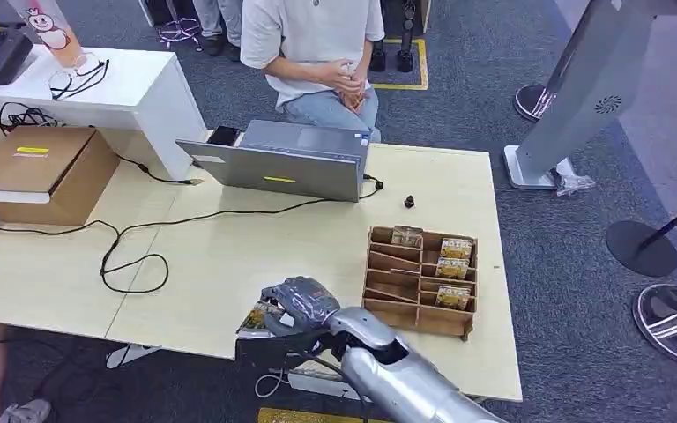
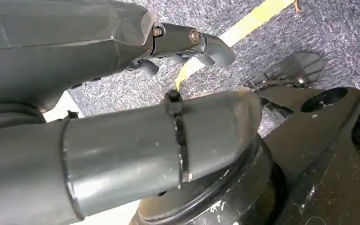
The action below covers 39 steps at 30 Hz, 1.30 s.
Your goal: Pass the card to the sensor for recognition and then transmit it.
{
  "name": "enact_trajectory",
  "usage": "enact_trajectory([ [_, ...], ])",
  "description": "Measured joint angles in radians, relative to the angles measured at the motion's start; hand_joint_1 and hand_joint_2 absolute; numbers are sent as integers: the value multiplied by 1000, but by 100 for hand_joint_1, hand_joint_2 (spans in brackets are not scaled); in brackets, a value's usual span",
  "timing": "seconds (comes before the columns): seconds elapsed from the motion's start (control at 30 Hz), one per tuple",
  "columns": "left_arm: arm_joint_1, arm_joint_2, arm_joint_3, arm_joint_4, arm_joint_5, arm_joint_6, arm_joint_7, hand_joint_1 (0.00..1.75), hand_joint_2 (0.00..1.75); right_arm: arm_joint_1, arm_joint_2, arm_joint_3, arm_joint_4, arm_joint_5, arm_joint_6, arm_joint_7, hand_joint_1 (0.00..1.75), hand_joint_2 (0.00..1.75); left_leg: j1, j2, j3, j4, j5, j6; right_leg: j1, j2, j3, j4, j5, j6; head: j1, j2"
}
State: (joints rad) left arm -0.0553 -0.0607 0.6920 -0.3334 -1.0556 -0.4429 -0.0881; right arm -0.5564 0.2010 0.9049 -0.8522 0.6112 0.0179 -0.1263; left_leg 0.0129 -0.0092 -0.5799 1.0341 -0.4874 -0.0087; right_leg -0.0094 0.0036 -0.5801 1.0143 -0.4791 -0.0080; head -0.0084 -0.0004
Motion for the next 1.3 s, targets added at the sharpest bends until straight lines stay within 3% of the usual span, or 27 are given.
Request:
enact_trajectory([
  [0.23,1,1,-3,2,8,0,0,0,0,-1,0,10,0,18,7,8,175,175,0,0,0,0,0,0,0,0,0,0,0,0,0,0],
  [0.43,1,5,-18,4,13,-3,3,0,0,-3,4,12,3,-24,58,12,175,175,0,0,0,0,0,0,0,0,0,0,0,0,0,0],
  [0.87,0,11,-44,12,32,-3,13,0,0,-66,11,12,35,-16,107,100,175,175,0,0,0,0,0,0,0,0,0,0,0,0,0,0],
  [1.3,-1,15,-68,13,42,-5,19,0,0,-117,16,12,77,5,186,137,175,175,0,0,0,0,0,0,0,0,0,0,0,0,0,0],
])
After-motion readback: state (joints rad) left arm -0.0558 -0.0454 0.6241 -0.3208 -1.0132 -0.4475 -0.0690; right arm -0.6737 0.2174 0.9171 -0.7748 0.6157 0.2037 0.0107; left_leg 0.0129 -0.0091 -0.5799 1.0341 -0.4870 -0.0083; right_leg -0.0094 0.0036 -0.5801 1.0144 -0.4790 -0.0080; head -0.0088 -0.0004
